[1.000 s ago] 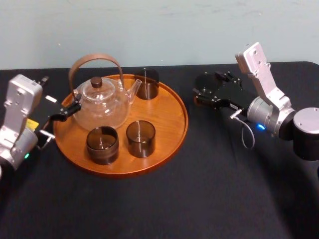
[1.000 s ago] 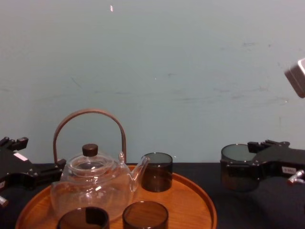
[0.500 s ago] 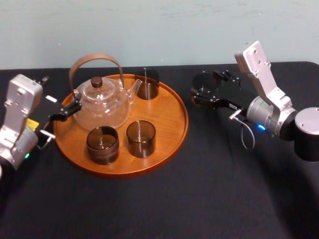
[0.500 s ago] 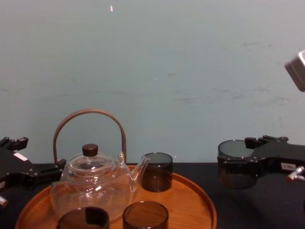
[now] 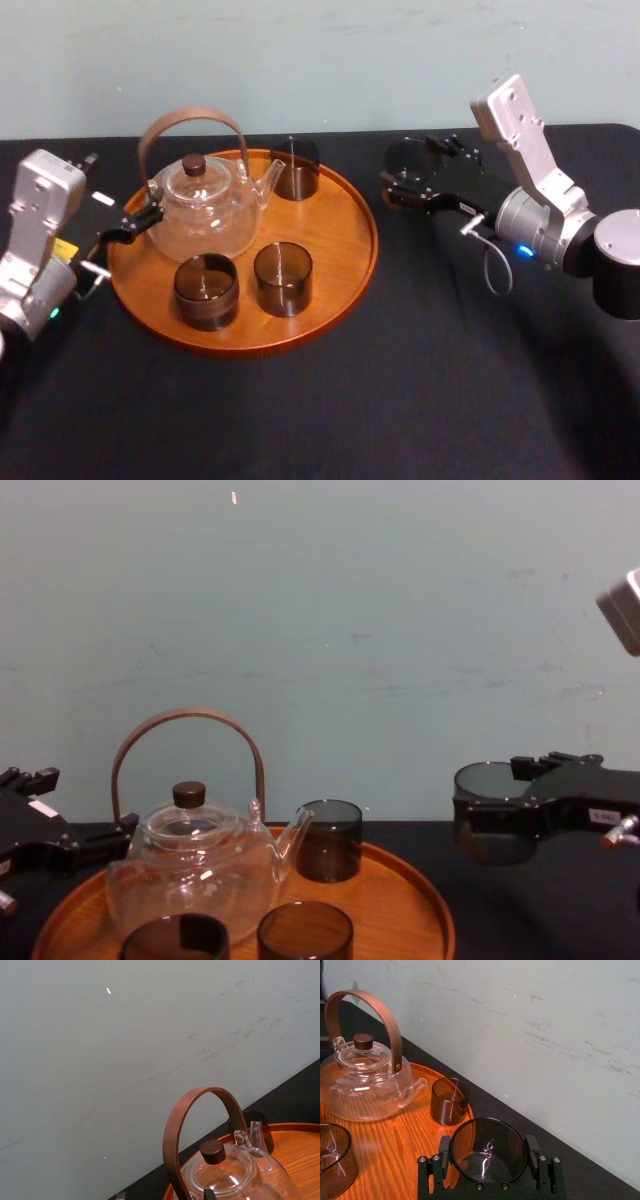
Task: Pick up the glass from the table and place it on the tray.
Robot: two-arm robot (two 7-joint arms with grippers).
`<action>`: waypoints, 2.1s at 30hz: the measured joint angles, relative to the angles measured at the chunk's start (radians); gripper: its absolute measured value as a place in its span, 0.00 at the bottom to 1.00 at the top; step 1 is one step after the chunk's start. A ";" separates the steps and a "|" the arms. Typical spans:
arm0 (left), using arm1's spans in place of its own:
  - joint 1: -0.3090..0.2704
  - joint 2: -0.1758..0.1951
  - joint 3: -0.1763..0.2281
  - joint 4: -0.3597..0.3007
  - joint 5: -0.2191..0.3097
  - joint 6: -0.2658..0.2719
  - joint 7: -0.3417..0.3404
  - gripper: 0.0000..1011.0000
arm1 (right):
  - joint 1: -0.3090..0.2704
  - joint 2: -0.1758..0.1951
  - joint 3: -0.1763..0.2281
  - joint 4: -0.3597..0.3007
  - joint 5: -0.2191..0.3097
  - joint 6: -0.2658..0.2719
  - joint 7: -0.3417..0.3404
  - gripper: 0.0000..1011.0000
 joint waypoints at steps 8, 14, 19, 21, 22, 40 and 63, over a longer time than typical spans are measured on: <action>0.000 0.000 0.000 0.000 0.000 0.000 0.000 1.00 | -0.003 0.005 -0.006 -0.017 0.000 0.009 0.001 0.91; 0.000 0.000 0.000 0.000 0.000 0.000 0.000 1.00 | -0.003 0.007 -0.009 -0.019 0.001 0.010 0.004 0.91; 0.000 0.000 0.000 0.000 0.000 0.000 0.000 1.00 | -0.003 0.007 -0.013 -0.023 0.004 0.009 0.007 0.91; 0.000 0.000 0.000 0.000 0.000 0.000 0.000 1.00 | -0.004 0.007 -0.015 -0.025 0.004 0.007 0.008 0.91; 0.000 0.000 0.000 0.000 0.000 0.000 0.000 1.00 | -0.004 0.007 -0.016 -0.026 0.004 0.007 0.008 0.91; 0.000 0.000 0.000 0.000 0.000 0.000 0.000 1.00 | 0.014 -0.018 -0.057 -0.027 -0.019 -0.003 0.007 0.91; 0.000 0.000 0.000 0.000 0.000 0.000 0.000 1.00 | 0.065 -0.081 -0.108 0.063 -0.053 -0.024 0.008 0.91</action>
